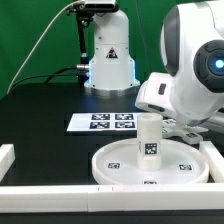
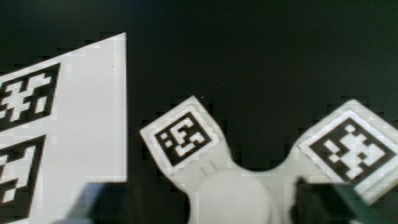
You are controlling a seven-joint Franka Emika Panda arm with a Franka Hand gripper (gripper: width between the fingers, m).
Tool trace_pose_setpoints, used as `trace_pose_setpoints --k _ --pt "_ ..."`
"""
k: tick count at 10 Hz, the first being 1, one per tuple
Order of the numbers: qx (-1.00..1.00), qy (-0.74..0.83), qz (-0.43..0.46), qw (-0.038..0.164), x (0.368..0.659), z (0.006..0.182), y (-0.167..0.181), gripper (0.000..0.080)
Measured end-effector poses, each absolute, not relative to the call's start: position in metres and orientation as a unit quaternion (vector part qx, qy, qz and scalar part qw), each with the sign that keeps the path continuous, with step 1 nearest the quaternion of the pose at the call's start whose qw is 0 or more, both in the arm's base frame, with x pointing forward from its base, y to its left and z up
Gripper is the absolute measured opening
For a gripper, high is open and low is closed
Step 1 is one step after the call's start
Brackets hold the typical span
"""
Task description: Assemble round table
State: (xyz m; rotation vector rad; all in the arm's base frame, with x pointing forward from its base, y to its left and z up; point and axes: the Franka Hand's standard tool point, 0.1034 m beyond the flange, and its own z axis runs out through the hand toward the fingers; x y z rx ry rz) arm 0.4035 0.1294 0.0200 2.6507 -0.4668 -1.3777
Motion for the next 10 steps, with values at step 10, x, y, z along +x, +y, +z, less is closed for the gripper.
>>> trace_pose_setpoints --k 10 --pt "0.912 -0.164 -0.376 0.020 0.415 0.111 0.109 0.0215"
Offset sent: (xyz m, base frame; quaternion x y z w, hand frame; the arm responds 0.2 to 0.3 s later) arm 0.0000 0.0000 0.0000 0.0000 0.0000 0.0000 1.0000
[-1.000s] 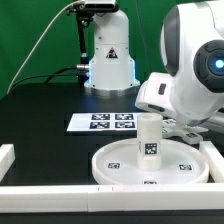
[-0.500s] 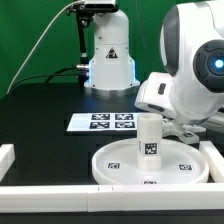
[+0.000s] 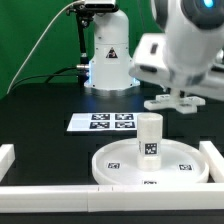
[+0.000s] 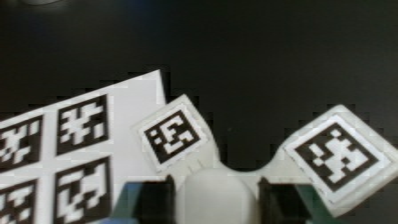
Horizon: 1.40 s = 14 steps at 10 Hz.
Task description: Assemble round table
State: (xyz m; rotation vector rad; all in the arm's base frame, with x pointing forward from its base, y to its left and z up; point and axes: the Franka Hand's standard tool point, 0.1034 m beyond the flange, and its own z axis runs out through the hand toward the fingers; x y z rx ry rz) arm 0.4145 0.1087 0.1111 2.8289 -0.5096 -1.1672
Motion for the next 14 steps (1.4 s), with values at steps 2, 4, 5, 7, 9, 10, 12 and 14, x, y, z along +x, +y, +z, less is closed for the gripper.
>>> trace_pose_setpoints --k 2,4,5,7,9,10,12,14 --pt "0.940 -0.160 -0.298 -0.029 0.418 0.150 0.068 0.0215" --pt "0.956 -0.166 -0.238 -0.051 0.433 0.153 0.023 0.0215" --pt "0.966 -0.164 -0.195 -0.046 0.449 0.152 0.008 0.0215" --pt "0.981 -0.148 -0.122 -0.030 0.465 0.150 0.013 0.0215" --pt "0.987 -0.147 -0.060 -0.034 0.468 0.147 0.013 0.0215" --pt "0.990 -0.137 -0.009 -0.036 0.475 0.142 0.003 0.0215" --pt "0.992 -0.116 0.051 -0.020 0.460 0.145 -0.027 0.0215" --pt "0.987 -0.078 0.140 0.029 0.463 0.131 -0.060 0.0215"
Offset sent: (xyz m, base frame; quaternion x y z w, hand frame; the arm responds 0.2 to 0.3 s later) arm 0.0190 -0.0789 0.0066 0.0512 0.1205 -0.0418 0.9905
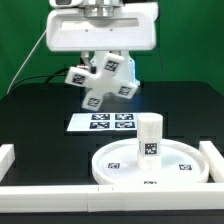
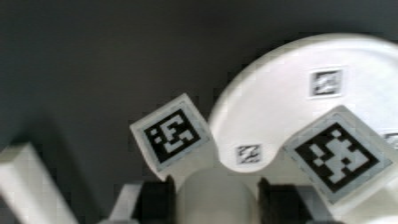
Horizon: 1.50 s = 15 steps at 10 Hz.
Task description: Assemble round table
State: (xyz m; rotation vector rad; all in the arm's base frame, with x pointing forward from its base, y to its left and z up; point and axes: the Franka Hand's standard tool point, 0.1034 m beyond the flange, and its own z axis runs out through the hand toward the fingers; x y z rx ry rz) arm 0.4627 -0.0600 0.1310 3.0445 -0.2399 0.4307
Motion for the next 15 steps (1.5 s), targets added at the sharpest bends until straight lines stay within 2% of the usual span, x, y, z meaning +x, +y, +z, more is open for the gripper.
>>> trace_pose_setpoints --k 1,3,5,6,8,11,12,14,15 --pt "0.980 -0.078 0.180 0.040 0.467 0.116 -0.066 0.0215" --pt "0.966 -0.072 0.243 0.046 0.468 0.116 -0.066 0.0216" --pt "0.971 -0.077 0.221 0.052 0.460 0.105 -0.070 0.0216" --pt "0.969 -0.077 0.226 0.055 0.461 0.106 -0.073 0.0216" --pt "0.971 -0.077 0.216 0.074 0.457 0.091 -0.096 0.0216" --pt "0.975 -0.069 0.194 0.086 0.456 0.070 -0.100 0.0216" --pt "0.978 -0.053 0.185 0.084 0.466 0.076 -0.099 0.0216" --pt "0.976 -0.054 0.190 0.088 0.464 0.078 -0.103 0.0216" --pt "0.972 -0.047 0.209 0.091 0.471 0.093 -0.113 0.0216"
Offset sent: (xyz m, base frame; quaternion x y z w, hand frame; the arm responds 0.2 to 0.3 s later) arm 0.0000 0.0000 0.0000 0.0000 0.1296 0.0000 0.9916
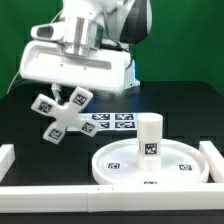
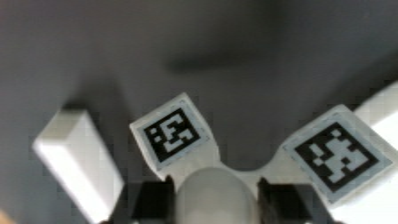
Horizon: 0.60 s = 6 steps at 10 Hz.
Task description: Assemble round table
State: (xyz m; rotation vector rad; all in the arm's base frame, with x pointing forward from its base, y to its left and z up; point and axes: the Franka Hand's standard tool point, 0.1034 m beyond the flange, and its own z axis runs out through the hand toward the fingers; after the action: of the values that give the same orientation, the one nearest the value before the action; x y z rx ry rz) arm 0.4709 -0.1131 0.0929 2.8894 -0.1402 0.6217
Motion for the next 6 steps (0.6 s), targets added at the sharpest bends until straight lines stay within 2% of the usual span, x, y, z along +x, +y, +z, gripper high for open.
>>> trace_pose_setpoints --k 1,2,6 --pt "0.971 -0.048 0.216 0.096 0.473 0.100 -0.126 0.0216" --pt "0.962 -0.047 0.245 0.109 0.475 0.102 -0.136 0.0216" --pt "0.973 -0.045 0.193 0.119 0.440 0.050 -0.141 0.0216"
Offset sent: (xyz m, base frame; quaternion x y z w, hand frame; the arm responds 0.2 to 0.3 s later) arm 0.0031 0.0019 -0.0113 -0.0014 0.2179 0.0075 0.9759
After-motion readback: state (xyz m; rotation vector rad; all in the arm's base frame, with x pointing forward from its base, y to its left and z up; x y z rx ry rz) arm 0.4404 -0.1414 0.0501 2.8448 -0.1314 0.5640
